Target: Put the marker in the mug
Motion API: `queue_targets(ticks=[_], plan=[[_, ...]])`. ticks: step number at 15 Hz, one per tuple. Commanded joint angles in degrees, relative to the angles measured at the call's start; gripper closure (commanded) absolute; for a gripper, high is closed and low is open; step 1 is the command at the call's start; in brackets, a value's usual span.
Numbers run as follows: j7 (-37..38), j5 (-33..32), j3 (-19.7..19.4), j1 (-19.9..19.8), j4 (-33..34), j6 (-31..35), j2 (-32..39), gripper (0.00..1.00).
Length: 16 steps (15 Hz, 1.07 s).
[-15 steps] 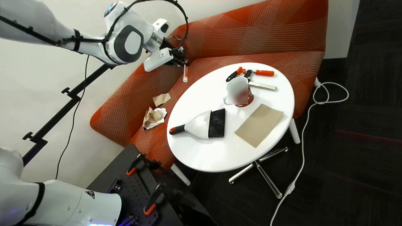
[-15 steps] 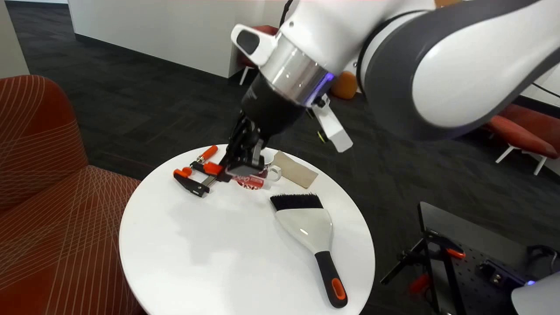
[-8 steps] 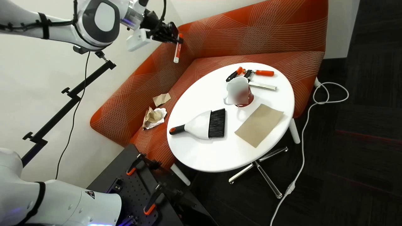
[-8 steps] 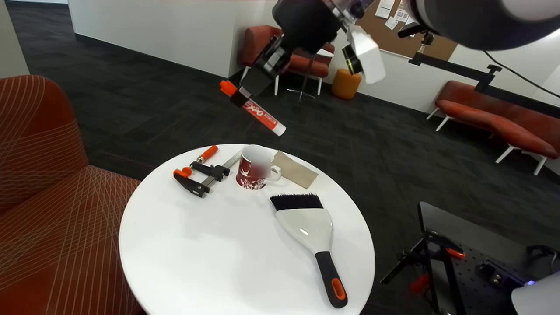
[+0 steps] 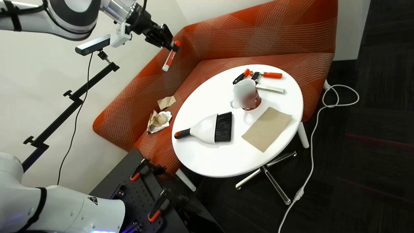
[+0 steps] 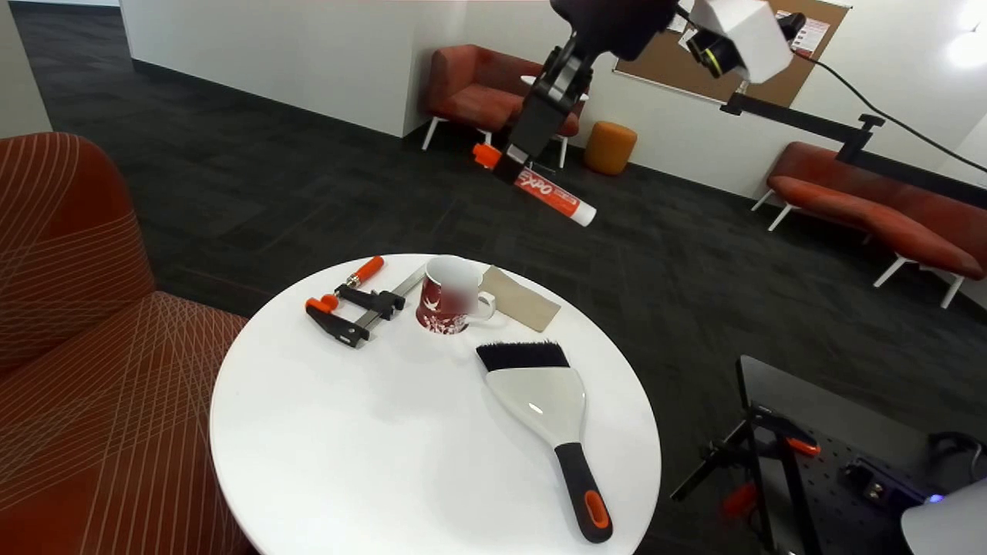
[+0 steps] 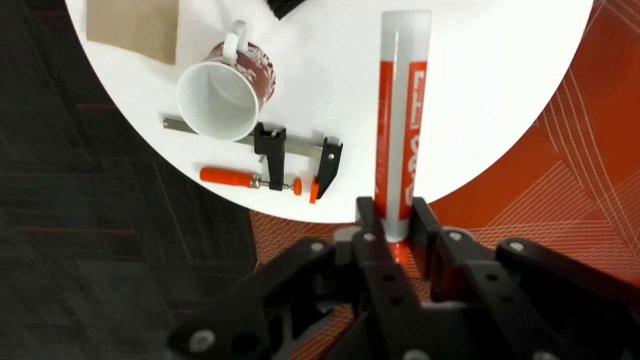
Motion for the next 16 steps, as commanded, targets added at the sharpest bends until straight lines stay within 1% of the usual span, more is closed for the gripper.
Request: queue_targets(ticks=[1,6,7,8,12,14,16], plan=[[-0.04,0.27,-0.09,0.1,0.08,-1.46,-0.32,0.81],[-0.03,0.5,-0.06,0.14,0.08,-2.54,-0.55,0.81],[-0.03,0.5,-0.06,0.14,0.08,-2.54,-0.55,0.95],[2.12,-1.0,-0.11,0.01,0.53,-2.2,0.21,0.95],[15.34,-9.96,-0.97,-0.63,0.67,3.28,1.58,0.94],[23.2,-15.85,-1.7,-0.89,1.1,5.51,2.5,0.94],[32.81,-24.05,-2.81,-0.89,2.11,6.42,3.69,0.95]])
